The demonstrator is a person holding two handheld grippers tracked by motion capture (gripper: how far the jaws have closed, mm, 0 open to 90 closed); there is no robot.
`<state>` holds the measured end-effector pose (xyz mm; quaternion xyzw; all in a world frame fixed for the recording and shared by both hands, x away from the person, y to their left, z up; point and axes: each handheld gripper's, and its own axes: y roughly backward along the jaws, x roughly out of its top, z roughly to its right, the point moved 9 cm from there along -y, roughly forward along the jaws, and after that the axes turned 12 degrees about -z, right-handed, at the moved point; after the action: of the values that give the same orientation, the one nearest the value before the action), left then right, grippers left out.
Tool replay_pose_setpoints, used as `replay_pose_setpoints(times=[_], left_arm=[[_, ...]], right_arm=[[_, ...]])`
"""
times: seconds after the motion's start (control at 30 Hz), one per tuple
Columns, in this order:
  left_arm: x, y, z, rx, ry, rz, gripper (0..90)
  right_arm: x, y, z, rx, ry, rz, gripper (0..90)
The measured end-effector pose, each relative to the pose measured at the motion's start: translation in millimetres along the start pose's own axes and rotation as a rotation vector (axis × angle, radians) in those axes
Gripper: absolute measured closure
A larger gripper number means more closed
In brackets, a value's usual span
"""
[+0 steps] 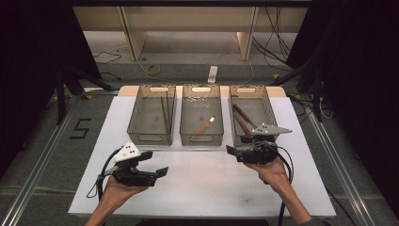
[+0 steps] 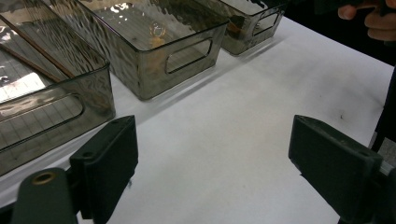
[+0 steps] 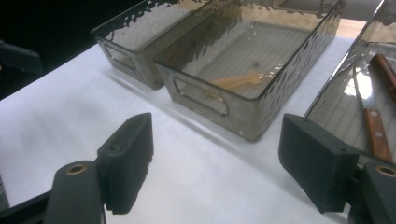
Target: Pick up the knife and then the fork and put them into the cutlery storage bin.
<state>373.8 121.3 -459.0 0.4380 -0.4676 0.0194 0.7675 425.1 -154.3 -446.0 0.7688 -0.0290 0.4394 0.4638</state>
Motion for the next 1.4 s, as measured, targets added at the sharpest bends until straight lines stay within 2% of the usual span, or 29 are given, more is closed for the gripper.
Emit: replay_pose_setpoints(times=[0.13,0.27,0.53,0.83,1.03,1.4], left_arm=[[0.2,0.5,0.9,-0.002,-0.006,0.001,15.4],[0.9,-0.1,2.0,-0.001,-0.010,0.001,15.4],[0.3,-2.6,3.3,-0.013,-0.014,0.002,15.4],[-0.4,0.0,3.0,-0.026,0.004,0.018,15.4],[-0.1,-0.5,4.6,-0.031,-0.003,0.021,15.4],[-0.7,-0.4,7.1,-0.043,-0.007,0.026,15.3]], right_arm=[[-8.1,3.1,-3.1,0.010,-0.004,0.023,26.6],[-17.6,5.9,-4.3,0.001,0.004,0.030,24.8],[-32.7,16.5,-12.6,0.022,-0.006,0.059,24.3],[-47.6,22.6,-16.3,0.002,0.004,0.082,24.2],[-58.4,23.7,-15.8,0.002,0.002,0.083,23.6],[-66.0,26.0,-12.1,-0.028,-0.004,0.086,19.4]])
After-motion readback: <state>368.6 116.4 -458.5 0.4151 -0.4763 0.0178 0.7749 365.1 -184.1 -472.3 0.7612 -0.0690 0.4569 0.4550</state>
